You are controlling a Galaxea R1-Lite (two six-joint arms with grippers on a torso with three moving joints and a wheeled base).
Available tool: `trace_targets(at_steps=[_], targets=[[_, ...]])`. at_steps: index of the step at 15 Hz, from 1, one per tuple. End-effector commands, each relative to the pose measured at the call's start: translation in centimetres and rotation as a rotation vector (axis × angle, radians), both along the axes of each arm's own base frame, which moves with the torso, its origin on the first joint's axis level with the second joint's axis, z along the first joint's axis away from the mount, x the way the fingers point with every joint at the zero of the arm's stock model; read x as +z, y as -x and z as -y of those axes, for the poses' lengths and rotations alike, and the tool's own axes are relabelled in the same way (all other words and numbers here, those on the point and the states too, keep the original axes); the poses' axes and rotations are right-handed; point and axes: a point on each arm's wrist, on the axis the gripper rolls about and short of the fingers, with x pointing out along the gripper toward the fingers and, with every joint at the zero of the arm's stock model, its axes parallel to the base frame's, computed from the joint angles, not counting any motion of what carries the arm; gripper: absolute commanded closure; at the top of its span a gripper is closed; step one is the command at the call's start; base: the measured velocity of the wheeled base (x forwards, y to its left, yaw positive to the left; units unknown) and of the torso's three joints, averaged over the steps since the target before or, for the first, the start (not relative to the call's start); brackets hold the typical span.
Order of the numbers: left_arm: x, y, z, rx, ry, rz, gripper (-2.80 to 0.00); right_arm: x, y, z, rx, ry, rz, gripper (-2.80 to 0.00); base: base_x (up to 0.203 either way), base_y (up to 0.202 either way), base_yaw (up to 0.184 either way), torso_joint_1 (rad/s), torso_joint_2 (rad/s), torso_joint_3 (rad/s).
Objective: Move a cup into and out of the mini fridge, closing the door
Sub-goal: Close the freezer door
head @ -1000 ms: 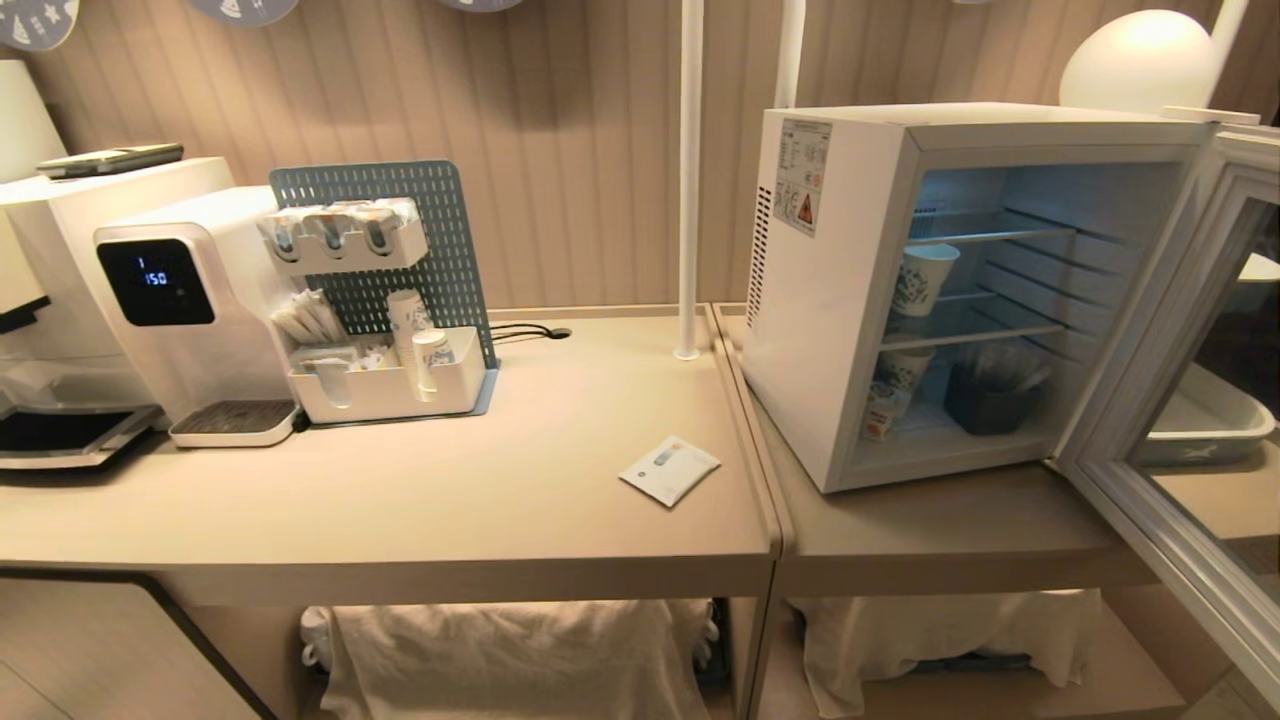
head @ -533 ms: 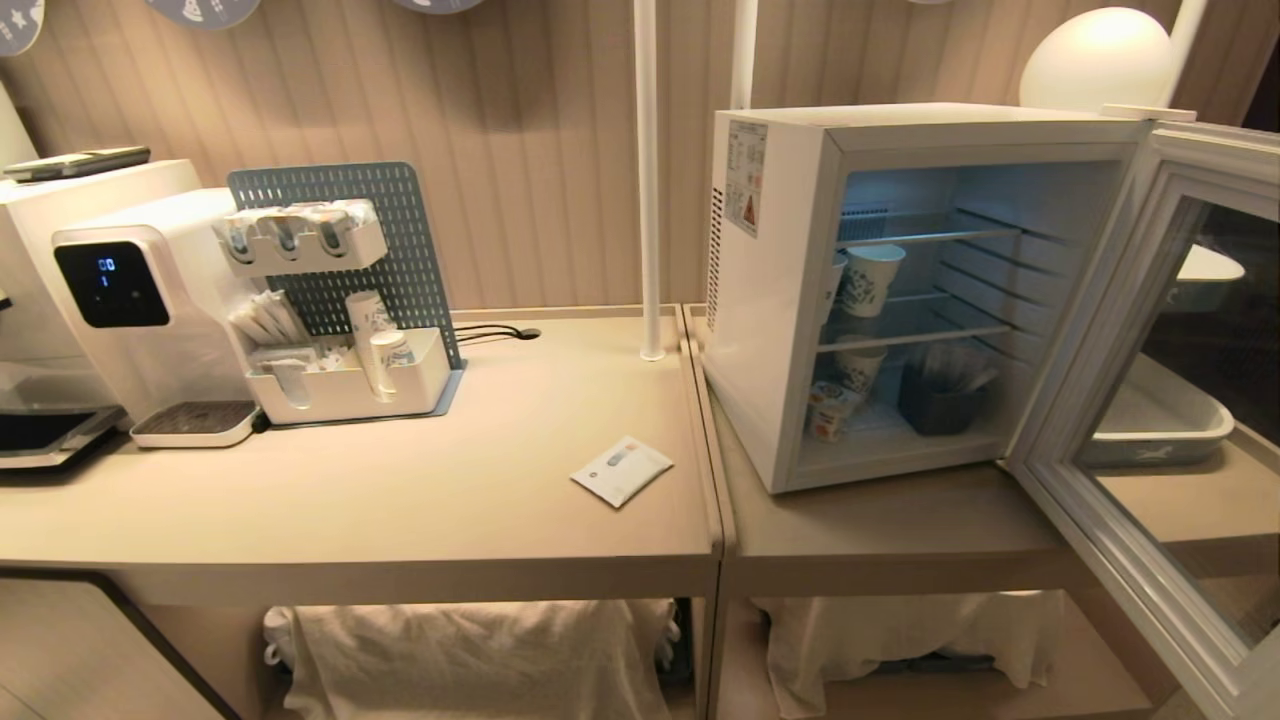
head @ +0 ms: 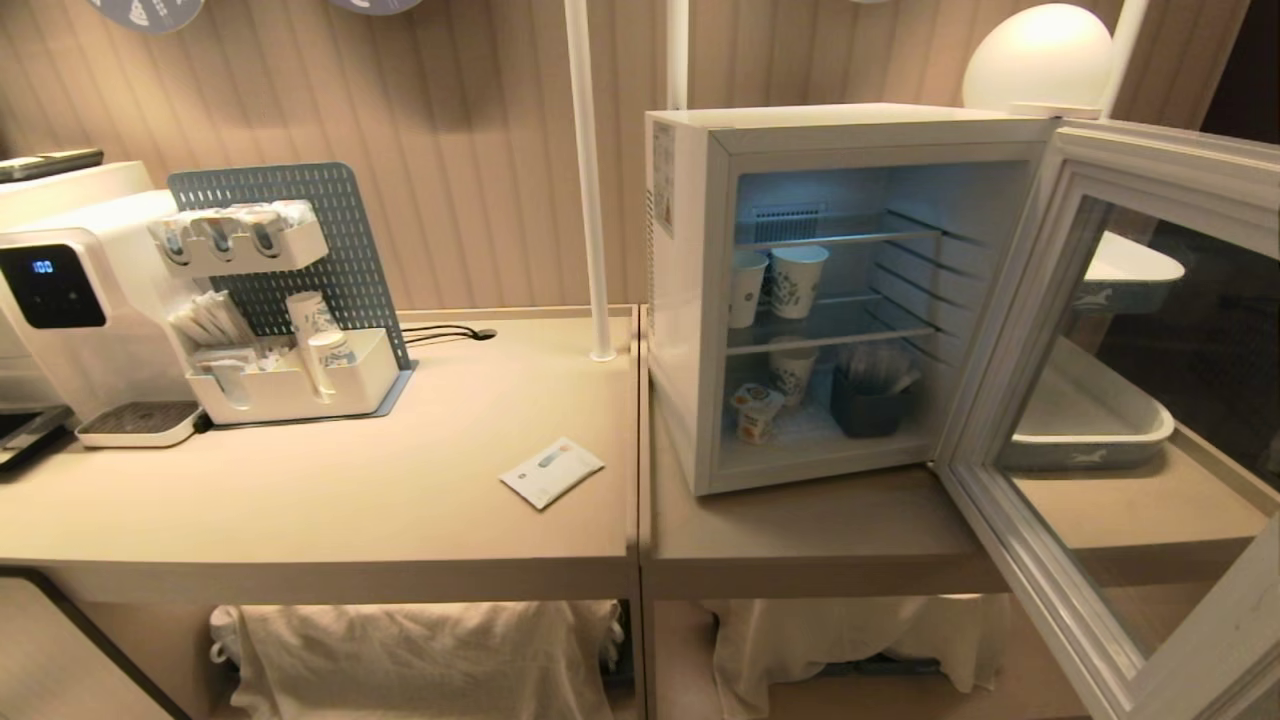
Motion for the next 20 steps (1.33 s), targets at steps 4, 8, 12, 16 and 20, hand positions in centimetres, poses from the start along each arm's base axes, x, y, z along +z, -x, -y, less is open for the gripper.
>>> trace_targets(at_steps=[4,8,12,16,20], targets=[[-0.04,-0.02,0.00,0.002,0.001,-0.003,0.00,-0.04,-0.01,0.00,0.001,0.000,-0.001,0.00,0.000,-0.194,0.001,0.001,0.00,0.003],[-0.04,-0.02,0.00,0.002,0.001,-0.003,0.00,-0.03,0.00,0.00,0.001,0.000,-0.003,0.00,0.000,-0.197,0.000,0.004,0.00,0.006],[-0.04,-0.02,0.00,0.000,0.001,-0.003,0.00,-0.05,0.00,0.00,0.001,0.000,-0.005,0.00,0.000,-0.188,0.000,0.006,0.00,0.003],[-0.04,-0.02,0.00,0.002,0.001,-0.003,0.00,-0.02,0.00,0.00,0.001,0.000,-0.006,0.00,0.000,-0.156,0.001,0.003,0.00,0.003],[-0.04,-0.02,0.00,0.000,0.001,-0.003,0.00,-0.04,0.09,0.00,-0.002,-0.018,-0.027,0.00,0.000,0.000,0.000,0.000,0.00,0.000]])
